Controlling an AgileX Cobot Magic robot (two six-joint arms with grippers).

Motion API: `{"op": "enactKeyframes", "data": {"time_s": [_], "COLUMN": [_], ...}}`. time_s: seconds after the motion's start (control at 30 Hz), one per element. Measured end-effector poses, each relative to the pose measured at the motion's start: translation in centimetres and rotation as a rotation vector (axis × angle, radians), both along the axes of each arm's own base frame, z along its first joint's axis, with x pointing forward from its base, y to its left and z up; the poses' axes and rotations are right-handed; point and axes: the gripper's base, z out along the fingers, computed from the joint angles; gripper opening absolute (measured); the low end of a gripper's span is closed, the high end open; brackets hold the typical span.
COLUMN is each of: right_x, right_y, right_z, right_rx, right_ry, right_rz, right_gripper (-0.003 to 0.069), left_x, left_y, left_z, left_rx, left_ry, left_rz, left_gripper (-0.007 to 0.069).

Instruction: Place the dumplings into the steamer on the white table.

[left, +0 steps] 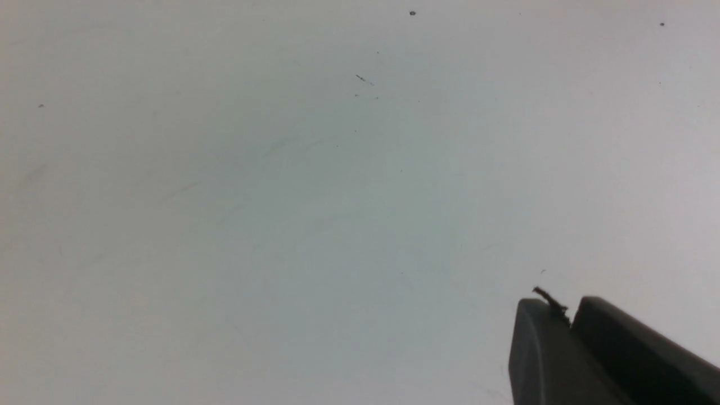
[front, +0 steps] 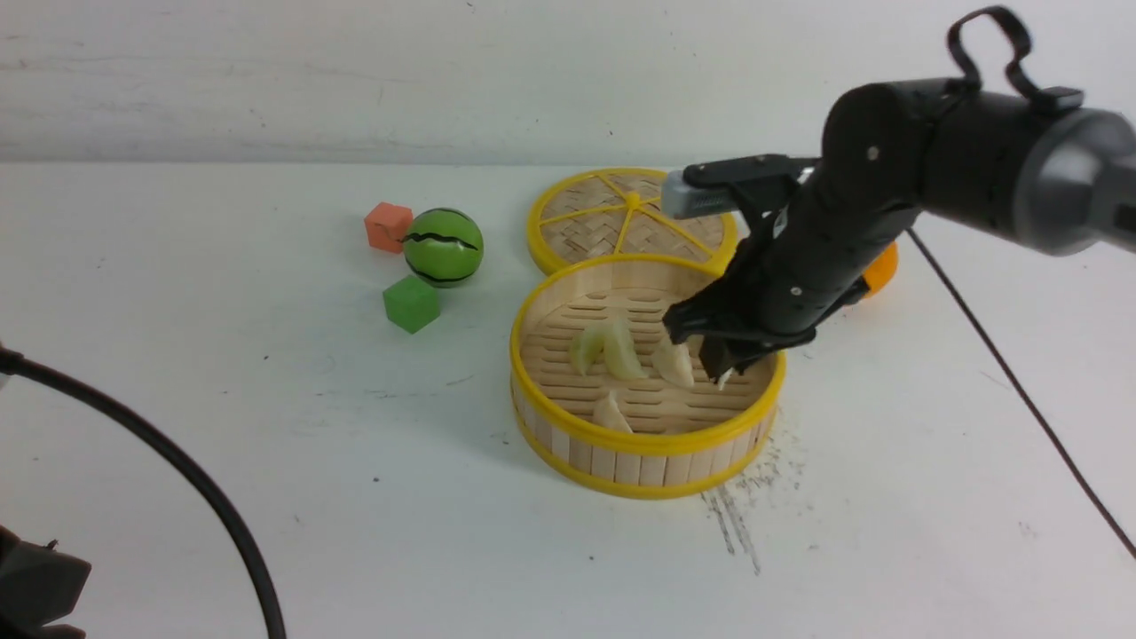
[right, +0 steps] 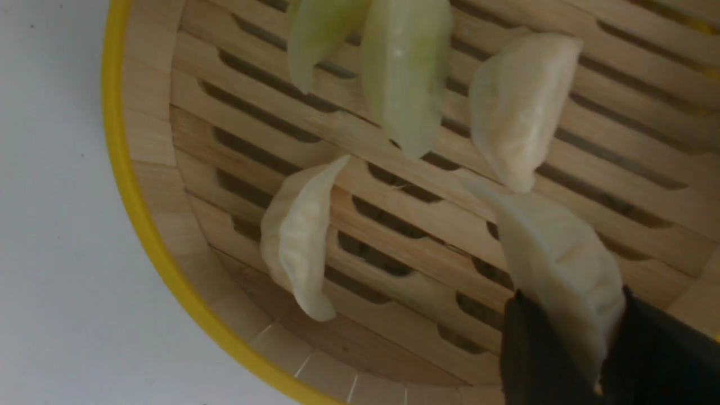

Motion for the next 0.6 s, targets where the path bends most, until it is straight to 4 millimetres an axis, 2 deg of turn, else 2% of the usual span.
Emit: {"op": "enactKeyframes", "data": {"time_s": [0.07, 0.2, 0.4, 0.43, 0.5, 0.6], "right_x": [0.1, 0.2, 0.2, 0.0, -0.3, -1.3], "right_y": [0.6, 1.2, 1.2, 1.2, 1.1, 0.6], "right_z": [-1.2, -2.4, -2.3, -1.8, -0.8, 2.1], "right_rx": [-0.01, -0.017, -0.02, -0.021, -0.023, -0.013], "right_ry": [0.021, 0.04, 0.037, 0.04, 0.041, 0.003], "right_rz": [0.011, 0.021, 0.024, 0.027, 0.038, 0.062], "right_gripper": [0.0163, 0.0176, 0.0327, 0.0373, 0.0415, 0.0421], "left_x": [0.0, 0.0, 0.0, -0.1, -0.4, -1.4], "left_y": [0.0, 0.0, 0.1, 0.2, 0.5, 1.3], "left_z": [0.0, 0.0, -0.3, -0.7, -1.6, -2.7], "left_rx": [0.001, 0.003, 0.012, 0.017, 0.028, 0.029], "left_ry": [0.001, 0.002, 0.013, 0.025, 0.04, 0.035], "left_rz": [0.0, 0.001, 0.007, 0.014, 0.034, 0.086], "left_gripper": [0.0072, 0.0076, 0.0081, 0.0083, 0.0085, 0.0088]}}
